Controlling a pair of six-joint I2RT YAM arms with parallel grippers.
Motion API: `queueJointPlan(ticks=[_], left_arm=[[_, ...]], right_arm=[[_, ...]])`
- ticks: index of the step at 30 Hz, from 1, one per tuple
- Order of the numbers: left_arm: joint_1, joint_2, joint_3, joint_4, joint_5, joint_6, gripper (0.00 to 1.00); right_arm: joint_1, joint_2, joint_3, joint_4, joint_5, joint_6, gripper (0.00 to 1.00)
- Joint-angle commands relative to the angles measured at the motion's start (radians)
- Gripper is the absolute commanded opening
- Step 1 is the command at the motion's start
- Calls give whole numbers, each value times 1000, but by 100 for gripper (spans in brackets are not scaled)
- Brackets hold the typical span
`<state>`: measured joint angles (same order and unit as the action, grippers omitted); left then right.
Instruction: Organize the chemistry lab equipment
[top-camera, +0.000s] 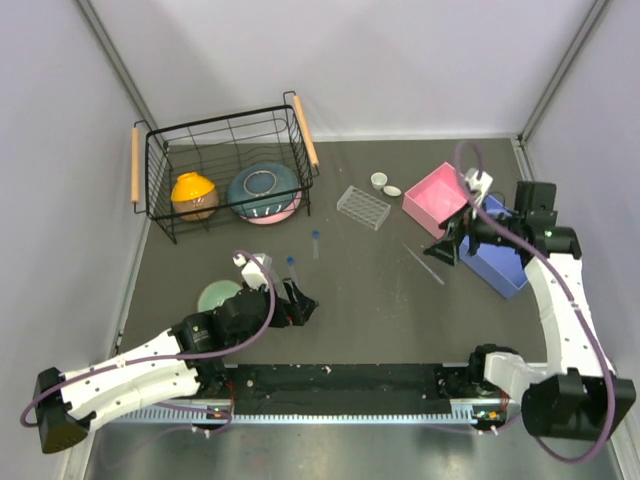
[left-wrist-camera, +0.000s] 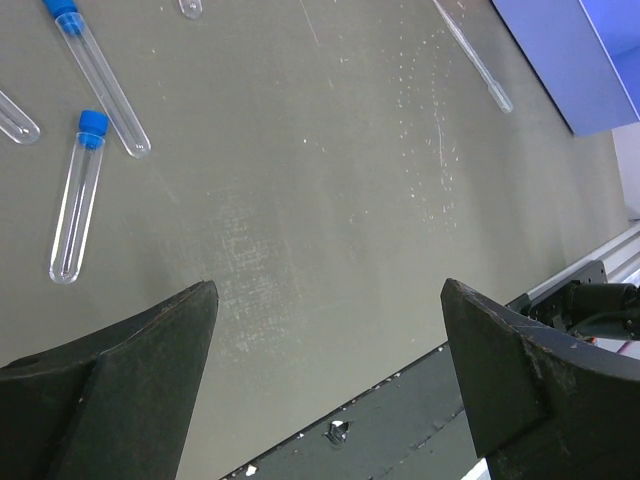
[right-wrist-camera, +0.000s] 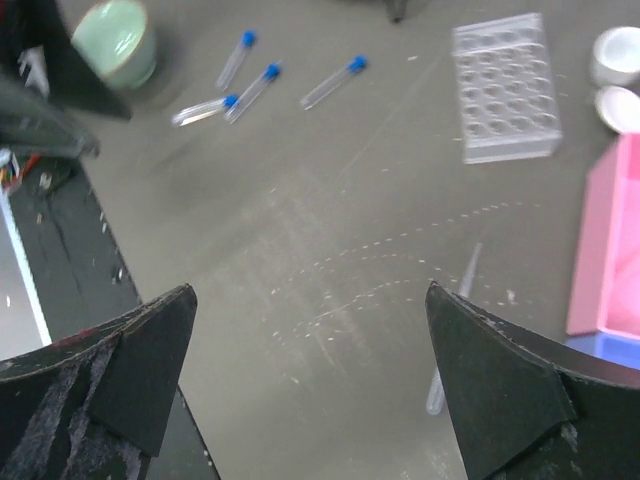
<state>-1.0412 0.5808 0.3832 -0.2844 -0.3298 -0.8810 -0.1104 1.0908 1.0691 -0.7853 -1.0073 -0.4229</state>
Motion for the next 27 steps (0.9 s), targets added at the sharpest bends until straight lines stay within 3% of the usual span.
queueJointPlan(ticks=[1, 5, 8, 14, 27], left_arm=[[4, -1, 3, 30, 11, -21, 99], [4, -13, -4, 21, 6, -26, 99], [3, -21, -7, 13, -2, -26, 99], [3, -21, -15, 13, -6, -32, 99], [3, 13, -27, 44, -17, -38, 99]], right_arm=[[104, -127, -90, -57, -25, -233, 99], [149, -115, -129, -81, 4, -251, 99], [214, -86, -144, -80, 174, -264, 99], [322, -36, -196, -45, 349, -301, 99], [414, 79, -256, 191, 711, -116, 99]])
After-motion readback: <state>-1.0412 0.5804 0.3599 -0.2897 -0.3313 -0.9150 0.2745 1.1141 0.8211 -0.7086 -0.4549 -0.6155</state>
